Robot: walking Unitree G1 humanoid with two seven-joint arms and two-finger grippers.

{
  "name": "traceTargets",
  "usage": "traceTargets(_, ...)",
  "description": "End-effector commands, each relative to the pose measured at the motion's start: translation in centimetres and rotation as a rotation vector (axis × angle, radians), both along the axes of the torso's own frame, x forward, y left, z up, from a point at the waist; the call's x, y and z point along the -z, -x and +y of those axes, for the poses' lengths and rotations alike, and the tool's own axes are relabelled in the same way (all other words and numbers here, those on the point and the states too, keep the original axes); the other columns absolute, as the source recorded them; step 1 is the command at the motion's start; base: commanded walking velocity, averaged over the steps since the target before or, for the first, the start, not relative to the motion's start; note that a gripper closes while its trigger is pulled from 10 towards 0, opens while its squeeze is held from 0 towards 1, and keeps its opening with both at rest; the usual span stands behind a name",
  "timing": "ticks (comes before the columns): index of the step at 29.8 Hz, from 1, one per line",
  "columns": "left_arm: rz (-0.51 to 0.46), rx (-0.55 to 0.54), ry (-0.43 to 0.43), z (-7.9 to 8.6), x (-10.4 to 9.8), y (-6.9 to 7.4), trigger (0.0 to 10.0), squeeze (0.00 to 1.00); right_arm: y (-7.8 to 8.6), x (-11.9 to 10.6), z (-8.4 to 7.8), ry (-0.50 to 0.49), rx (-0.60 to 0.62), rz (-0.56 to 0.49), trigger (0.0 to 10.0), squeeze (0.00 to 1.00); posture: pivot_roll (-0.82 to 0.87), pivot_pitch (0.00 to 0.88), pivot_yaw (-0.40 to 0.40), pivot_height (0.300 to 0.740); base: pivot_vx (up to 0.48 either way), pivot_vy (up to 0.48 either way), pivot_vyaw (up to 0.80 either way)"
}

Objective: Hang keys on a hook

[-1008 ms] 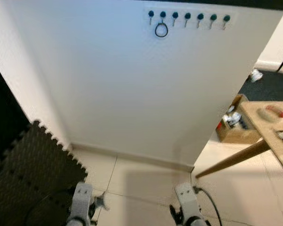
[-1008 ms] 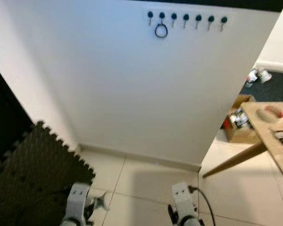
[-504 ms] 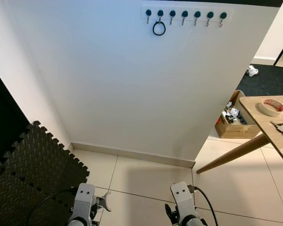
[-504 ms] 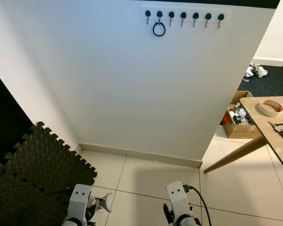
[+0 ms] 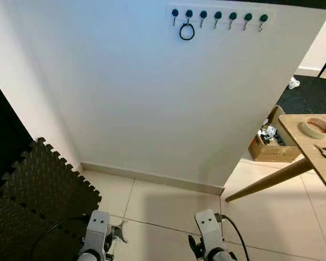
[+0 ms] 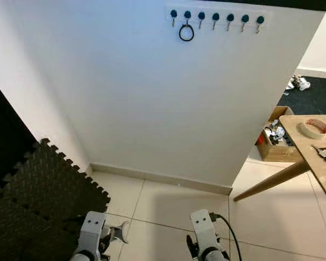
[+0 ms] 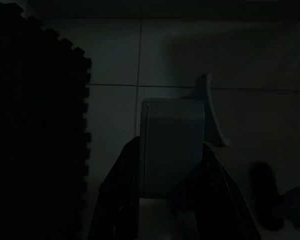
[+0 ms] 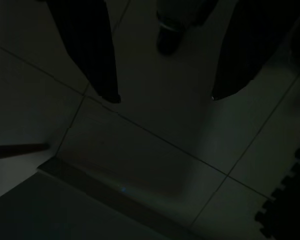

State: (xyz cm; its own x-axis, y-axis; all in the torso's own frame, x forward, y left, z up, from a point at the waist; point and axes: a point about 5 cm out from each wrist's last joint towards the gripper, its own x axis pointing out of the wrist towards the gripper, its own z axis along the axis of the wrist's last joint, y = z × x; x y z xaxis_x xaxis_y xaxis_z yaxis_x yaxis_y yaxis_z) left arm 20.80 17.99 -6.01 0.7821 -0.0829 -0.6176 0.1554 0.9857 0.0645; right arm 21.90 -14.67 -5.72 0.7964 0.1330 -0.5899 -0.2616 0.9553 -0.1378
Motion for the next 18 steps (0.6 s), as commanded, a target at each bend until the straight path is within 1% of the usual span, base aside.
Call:
traceTargets(1,0.016,0.007,-0.003,-0.1,0.28,0.44,10.0,0.0,0.31,0.23,-0.27,0.011,0.008,0.015,10.0,0.0,0.03,0.066,0.012,0.74,0.0,0.0,0.0)
traceTargets(14,0.007,0.022,-0.005,-0.3,0.28,0.49,10.0,0.0,0.35,0.26,-0.22,0.008,0.004,0.017,10.0,0.0,0.03,0.058,0.011,0.74,0.0,0.0,0.0)
traceTargets(18,-0.005,0.023,-0.001,-0.41,0.2,0.43,10.0,0.0,0.32,0.24,-0.21,0.007,0.003,0.016,10.0,0.0,0.03,0.058,0.011,0.74,0.0,0.0,-0.8)
